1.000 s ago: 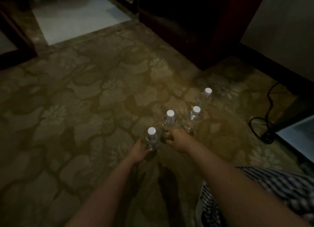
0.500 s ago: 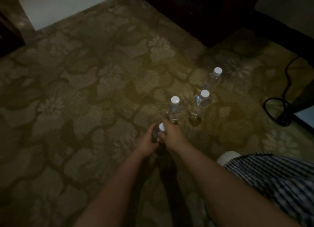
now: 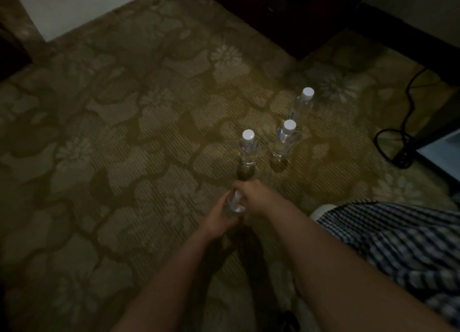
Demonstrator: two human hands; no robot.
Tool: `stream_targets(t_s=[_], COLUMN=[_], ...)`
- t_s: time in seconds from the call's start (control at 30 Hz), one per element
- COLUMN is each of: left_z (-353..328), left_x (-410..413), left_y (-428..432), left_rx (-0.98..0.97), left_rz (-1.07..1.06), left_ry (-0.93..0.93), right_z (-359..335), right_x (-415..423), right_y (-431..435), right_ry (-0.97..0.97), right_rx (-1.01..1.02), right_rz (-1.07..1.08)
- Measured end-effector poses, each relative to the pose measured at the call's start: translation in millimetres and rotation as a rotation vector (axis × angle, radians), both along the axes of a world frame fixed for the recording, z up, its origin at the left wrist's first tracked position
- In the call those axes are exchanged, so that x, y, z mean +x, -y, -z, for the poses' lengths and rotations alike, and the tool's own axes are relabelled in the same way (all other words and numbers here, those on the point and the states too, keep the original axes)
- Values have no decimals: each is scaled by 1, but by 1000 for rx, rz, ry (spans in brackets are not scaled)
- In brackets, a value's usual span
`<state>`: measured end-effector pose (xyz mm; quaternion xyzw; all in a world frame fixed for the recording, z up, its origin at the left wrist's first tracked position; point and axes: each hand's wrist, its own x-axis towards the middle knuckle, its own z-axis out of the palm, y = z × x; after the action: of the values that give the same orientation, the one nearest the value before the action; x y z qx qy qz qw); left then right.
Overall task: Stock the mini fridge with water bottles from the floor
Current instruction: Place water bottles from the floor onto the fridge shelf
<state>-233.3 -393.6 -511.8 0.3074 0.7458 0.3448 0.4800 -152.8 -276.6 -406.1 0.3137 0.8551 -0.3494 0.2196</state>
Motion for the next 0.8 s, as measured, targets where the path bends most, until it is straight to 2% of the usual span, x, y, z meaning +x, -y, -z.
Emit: stream_targets(t_s=[0.17, 0.3, 0.57, 0.8], left_z=[-24, -53, -113, -177], left_x=[7, 3, 29, 72], left_y=[3, 0, -21, -73], left_rx=[47, 67, 208, 367], left_rz=[10, 65, 73, 159], left_ry=[77, 27, -96, -163], right_z=[-38, -62, -126, -170], right_x=[5, 16, 60, 113], right_y=[-9, -9, -19, -37], right_ry=[-19, -39, -211, -423], right_rx=[27, 47, 143, 338], right_rz=[-174, -219, -128, 184])
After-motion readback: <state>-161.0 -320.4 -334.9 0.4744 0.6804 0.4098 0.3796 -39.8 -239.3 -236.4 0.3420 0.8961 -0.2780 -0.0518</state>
